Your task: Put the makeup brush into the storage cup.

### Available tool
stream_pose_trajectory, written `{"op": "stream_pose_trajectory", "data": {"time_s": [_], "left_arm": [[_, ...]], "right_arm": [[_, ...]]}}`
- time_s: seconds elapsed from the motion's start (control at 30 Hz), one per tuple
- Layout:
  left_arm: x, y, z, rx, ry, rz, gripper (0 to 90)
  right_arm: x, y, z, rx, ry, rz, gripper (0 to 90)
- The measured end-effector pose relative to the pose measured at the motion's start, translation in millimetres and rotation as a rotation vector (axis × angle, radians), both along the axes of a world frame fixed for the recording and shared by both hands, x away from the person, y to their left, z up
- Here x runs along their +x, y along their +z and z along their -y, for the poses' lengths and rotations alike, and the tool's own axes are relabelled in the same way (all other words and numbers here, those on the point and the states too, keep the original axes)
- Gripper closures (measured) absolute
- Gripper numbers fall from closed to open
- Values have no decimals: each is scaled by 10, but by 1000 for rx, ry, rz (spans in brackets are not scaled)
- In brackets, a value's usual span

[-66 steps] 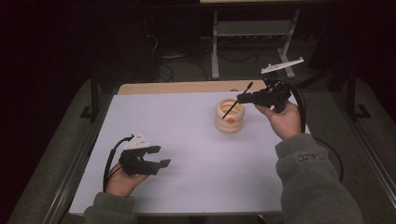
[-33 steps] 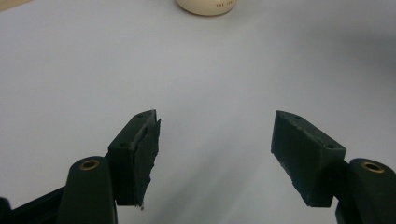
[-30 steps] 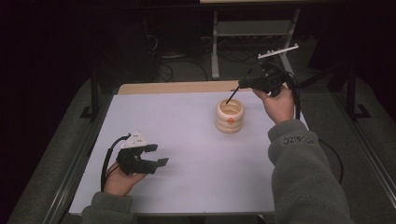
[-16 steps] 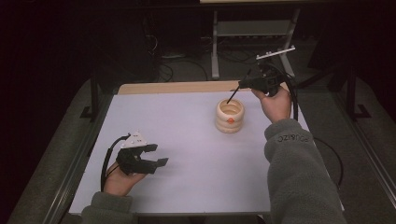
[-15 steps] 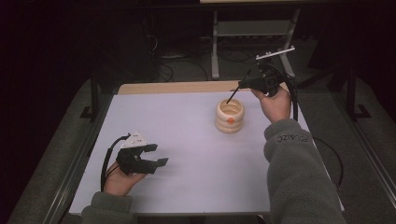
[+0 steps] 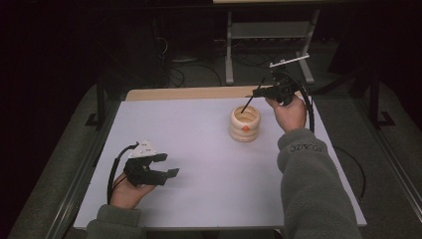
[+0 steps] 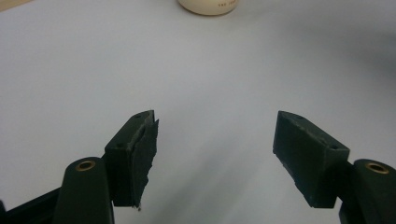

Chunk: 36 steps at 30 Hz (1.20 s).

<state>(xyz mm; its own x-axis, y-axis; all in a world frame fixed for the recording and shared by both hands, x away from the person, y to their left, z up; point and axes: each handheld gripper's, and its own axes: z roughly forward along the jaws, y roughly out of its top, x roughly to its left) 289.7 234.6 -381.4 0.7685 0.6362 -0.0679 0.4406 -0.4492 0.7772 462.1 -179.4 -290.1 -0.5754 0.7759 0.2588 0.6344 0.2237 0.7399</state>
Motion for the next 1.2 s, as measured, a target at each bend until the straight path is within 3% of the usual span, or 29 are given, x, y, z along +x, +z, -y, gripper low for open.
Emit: {"op": "stream_pose_trajectory", "data": {"time_s": [0.9, 1.03, 1.2], "left_arm": [[1, 0, -15, -11, 9, -5, 291], [8, 2, -29, 7, 0, -1, 290], [4, 2, -23, -8, 7, -3, 290]], "right_arm": [[10, -227, -16, -4, -12, -44, 845], [20, -272, -33, -8, -6, -46, 845], [23, -333, -51, -9, -5, -63, 845]]}}
